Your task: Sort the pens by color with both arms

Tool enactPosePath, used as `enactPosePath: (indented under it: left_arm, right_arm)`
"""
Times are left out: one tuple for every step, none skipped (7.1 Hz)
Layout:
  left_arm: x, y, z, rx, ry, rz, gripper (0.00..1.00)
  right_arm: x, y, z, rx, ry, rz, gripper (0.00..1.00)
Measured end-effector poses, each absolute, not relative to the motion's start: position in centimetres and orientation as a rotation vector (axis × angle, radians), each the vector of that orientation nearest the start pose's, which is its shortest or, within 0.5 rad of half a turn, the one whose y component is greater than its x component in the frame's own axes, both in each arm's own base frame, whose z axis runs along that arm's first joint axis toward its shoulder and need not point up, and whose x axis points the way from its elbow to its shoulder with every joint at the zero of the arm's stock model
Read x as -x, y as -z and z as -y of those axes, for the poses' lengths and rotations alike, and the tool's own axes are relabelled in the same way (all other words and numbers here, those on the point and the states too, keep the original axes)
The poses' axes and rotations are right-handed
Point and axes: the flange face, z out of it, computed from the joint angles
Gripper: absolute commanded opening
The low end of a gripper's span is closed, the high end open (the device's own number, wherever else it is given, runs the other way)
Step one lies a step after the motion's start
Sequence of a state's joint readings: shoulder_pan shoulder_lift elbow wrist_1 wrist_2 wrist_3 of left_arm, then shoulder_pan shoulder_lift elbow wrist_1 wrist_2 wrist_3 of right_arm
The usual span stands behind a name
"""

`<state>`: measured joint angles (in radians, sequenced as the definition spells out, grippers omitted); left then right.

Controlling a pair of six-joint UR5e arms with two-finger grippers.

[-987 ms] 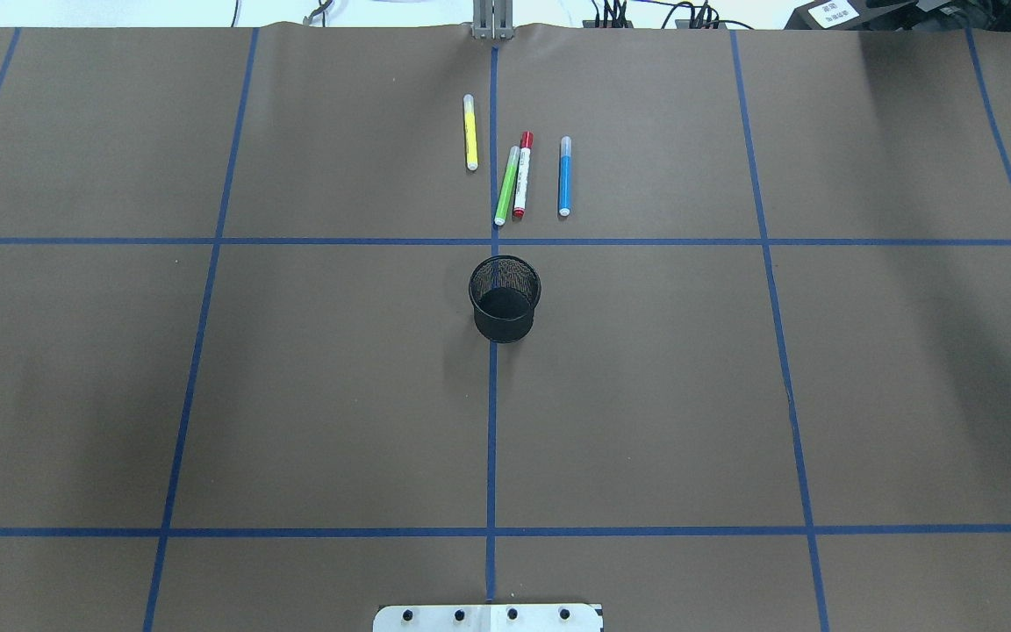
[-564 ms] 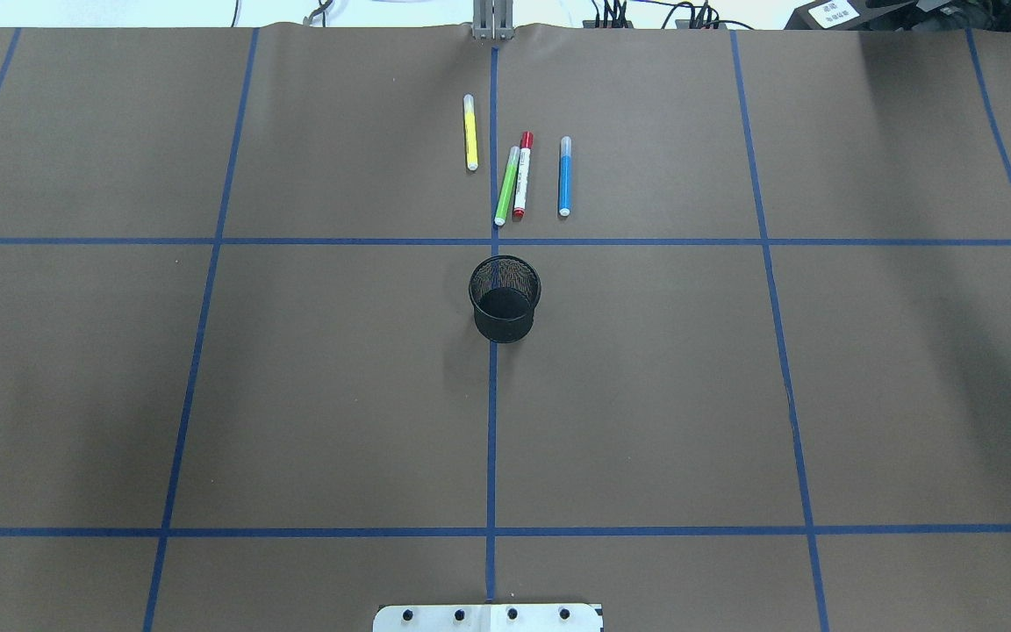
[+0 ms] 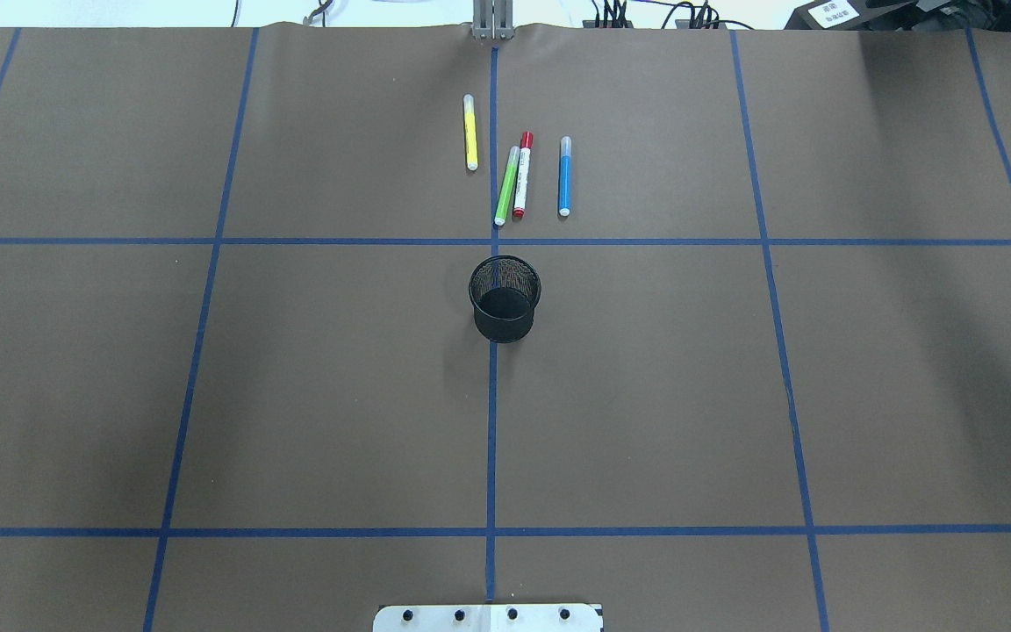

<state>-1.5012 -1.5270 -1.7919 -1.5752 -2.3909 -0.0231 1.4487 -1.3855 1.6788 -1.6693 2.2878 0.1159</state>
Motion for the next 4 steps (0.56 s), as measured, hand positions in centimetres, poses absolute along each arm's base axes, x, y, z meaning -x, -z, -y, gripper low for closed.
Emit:
enactPosePath:
  left_arm:
    - [2.8, -56.9, 48.0, -0.129, -0.114, -0.824, 0.99]
    - [2.8, -56.8, 48.1, -0.13, -0.114, -0.823, 0.99]
    - [2.7, -56.5, 48.2, -0.134, -0.116, -0.823, 0.99]
    - [2.7, -56.3, 48.4, -0.139, -0.119, -0.824, 0.99]
  right_arm:
    - [0.1, -52.0, 56.0, -0.104, 0.078, 0.734, 0.99]
    - [0.0, -52.1, 55.1, -0.103, 0.075, 0.736, 0.99]
    - [0.0, -52.2, 54.7, -0.098, 0.07, 0.739, 0.99]
    - [0.0, -52.1, 54.7, -0.098, 0.067, 0.74, 0.99]
